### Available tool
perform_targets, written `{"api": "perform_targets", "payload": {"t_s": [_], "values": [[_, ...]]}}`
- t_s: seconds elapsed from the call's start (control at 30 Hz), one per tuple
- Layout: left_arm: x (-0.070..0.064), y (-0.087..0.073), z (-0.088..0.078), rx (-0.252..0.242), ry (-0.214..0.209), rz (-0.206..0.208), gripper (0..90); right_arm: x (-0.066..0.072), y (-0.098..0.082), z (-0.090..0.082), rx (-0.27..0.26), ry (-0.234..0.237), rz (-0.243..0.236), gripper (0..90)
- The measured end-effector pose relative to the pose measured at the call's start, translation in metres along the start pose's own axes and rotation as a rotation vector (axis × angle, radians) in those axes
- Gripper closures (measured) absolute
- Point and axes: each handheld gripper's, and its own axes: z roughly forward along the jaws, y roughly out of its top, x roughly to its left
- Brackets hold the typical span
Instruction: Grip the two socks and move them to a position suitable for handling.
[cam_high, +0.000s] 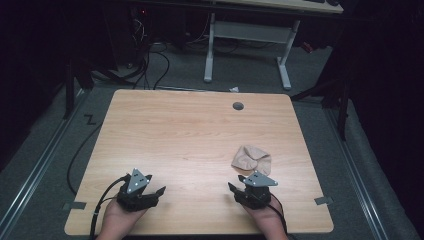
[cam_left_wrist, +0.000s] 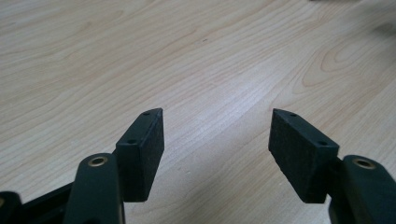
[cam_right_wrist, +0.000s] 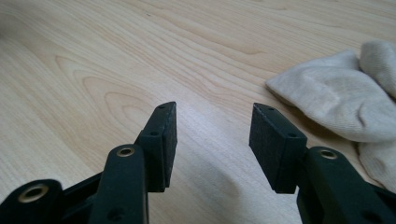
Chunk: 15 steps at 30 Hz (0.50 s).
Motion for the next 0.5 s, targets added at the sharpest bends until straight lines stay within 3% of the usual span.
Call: {"api": "perform_targets", "payload": {"t_s": [0.03,0.07,0.13,0.2,0.3,0.5], "values": [[0.000,0.000,0.000,0.000,0.000,0.000,36.3,-0.001,-0.001,0.000,-0.002,-0.002,0.000,51.6],[0.002,0.002,0.000,-0.028,-0.022,-0.035,36.3,-0.001,-0.002,-0.001,-0.001,-0.005,-0.003,51.6],[0.001,0.003,0.001,-0.034,-0.025,-0.034,36.2,-0.003,-0.005,-0.003,0.005,-0.012,-0.007,52.5],[-0.001,0.004,0.008,-0.015,-0.026,-0.001,36.1,-0.007,-0.008,-0.007,0.004,-0.014,0.002,53.1],[-0.002,0.004,0.011,-0.004,-0.021,0.012,35.4,-0.011,-0.010,-0.011,-0.003,-0.022,0.017,53.4],[0.000,0.002,0.007,-0.011,-0.013,0.008,35.0,-0.021,-0.011,-0.020,-0.032,-0.066,0.064,54.4]]}}
